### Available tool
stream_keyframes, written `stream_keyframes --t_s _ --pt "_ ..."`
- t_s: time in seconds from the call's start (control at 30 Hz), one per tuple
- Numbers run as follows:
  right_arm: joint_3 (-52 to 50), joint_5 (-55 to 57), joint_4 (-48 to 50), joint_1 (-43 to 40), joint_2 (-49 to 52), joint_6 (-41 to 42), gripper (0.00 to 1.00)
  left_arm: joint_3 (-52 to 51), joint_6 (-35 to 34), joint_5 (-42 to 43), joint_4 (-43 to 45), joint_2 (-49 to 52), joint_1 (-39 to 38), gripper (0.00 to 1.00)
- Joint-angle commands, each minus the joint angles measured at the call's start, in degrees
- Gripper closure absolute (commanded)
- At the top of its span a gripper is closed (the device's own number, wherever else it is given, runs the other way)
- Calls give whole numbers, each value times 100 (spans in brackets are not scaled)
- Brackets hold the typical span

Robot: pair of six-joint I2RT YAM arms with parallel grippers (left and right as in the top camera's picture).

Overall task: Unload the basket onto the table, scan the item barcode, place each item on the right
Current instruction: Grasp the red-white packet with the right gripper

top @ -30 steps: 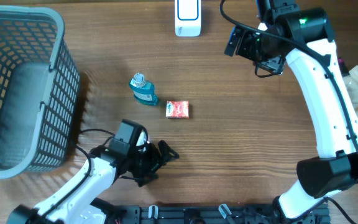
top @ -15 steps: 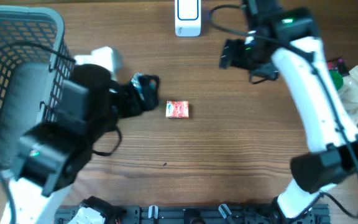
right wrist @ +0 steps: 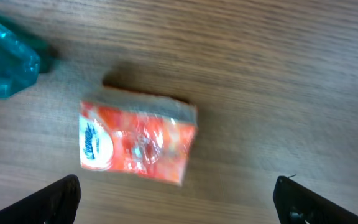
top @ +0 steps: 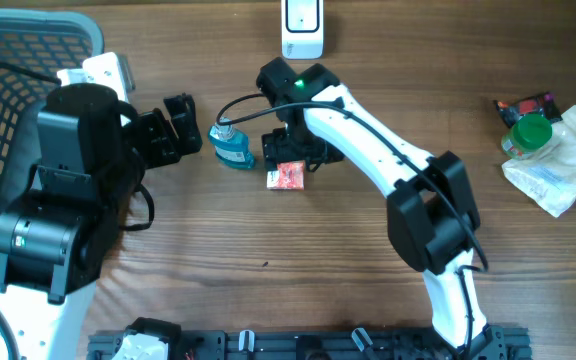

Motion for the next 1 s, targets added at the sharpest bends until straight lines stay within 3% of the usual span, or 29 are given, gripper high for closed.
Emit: stream_keyframes --t_s 0.0,0.43,0.63,0.97 --pt "-22 -28 306 68 173 -116 0 74 146 -546 22 55 33 0" --pt "-52 -302 1064 343 533 164 0 74 284 -1473 20 55 35 0" --pt "-59 710 621 356 533 846 0 74 280 -1482 -9 55 35 0" --pt "-369 247 802 363 535 1366 0 74 278 -1482 -195 55 33 0"
